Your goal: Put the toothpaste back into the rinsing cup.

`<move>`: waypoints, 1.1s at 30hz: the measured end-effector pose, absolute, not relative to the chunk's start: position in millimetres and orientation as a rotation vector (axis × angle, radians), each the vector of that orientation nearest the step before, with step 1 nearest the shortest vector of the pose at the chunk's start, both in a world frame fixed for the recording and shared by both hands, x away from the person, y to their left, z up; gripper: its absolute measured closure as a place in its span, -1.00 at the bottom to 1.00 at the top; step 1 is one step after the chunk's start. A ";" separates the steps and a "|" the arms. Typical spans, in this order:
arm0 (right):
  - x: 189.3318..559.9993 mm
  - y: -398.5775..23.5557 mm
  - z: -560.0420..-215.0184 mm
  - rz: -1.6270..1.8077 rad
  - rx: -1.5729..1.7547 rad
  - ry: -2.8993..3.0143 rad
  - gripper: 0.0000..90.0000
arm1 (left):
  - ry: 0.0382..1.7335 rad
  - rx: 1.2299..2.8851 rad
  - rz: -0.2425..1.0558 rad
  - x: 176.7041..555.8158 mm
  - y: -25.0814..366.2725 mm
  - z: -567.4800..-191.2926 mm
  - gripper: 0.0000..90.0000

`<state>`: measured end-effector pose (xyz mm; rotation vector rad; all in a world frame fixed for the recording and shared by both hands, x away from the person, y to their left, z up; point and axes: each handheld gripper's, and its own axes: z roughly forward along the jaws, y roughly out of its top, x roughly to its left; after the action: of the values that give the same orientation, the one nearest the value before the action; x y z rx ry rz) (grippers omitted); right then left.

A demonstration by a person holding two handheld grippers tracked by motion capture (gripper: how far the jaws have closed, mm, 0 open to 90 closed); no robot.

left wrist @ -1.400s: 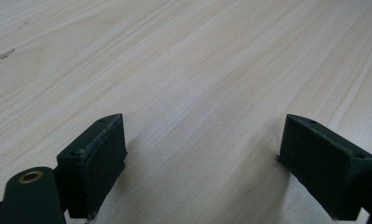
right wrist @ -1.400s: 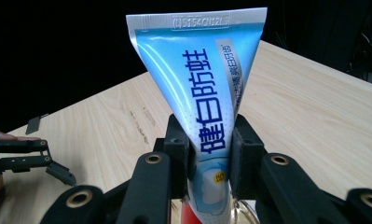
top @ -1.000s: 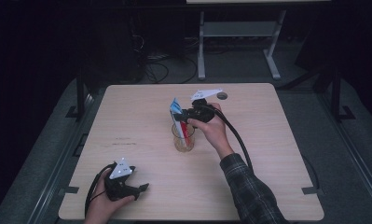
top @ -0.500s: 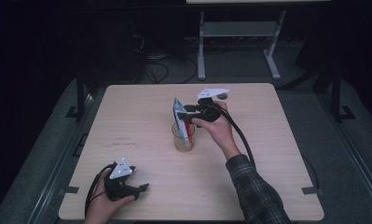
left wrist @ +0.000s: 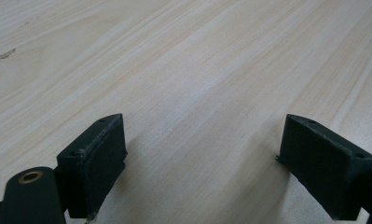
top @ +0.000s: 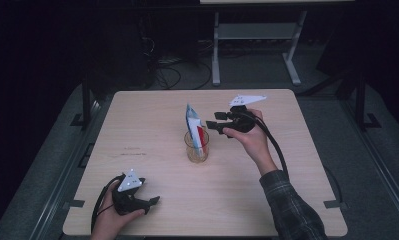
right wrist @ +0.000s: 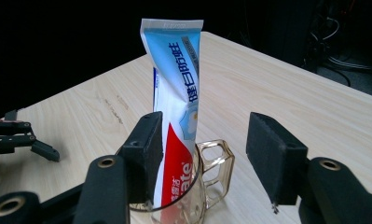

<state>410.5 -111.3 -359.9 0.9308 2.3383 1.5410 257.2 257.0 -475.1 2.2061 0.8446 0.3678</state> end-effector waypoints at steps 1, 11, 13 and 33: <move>409.3 -113.1 -358.9 1.535 0.932 2.338 -0.01 | 0.844 2.206 0.368 257.2 257.0 -475.1 -0.71; 394.9 -128.2 -360.8 1.507 0.939 2.316 -0.12 | 0.844 2.204 0.367 256.9 256.9 -475.2 -0.71; 392.7 -130.8 -361.8 1.491 0.944 2.310 -0.13 | 0.843 2.205 0.366 256.8 257.0 -475.1 -0.71; 365.6 -163.7 -388.5 1.369 1.024 2.305 -0.25 | 0.842 2.204 0.366 256.7 257.0 -475.1 -0.71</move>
<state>365.6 -163.7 -388.5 1.0237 2.3046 1.3693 256.7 257.0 -475.1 2.2045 0.8421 0.3657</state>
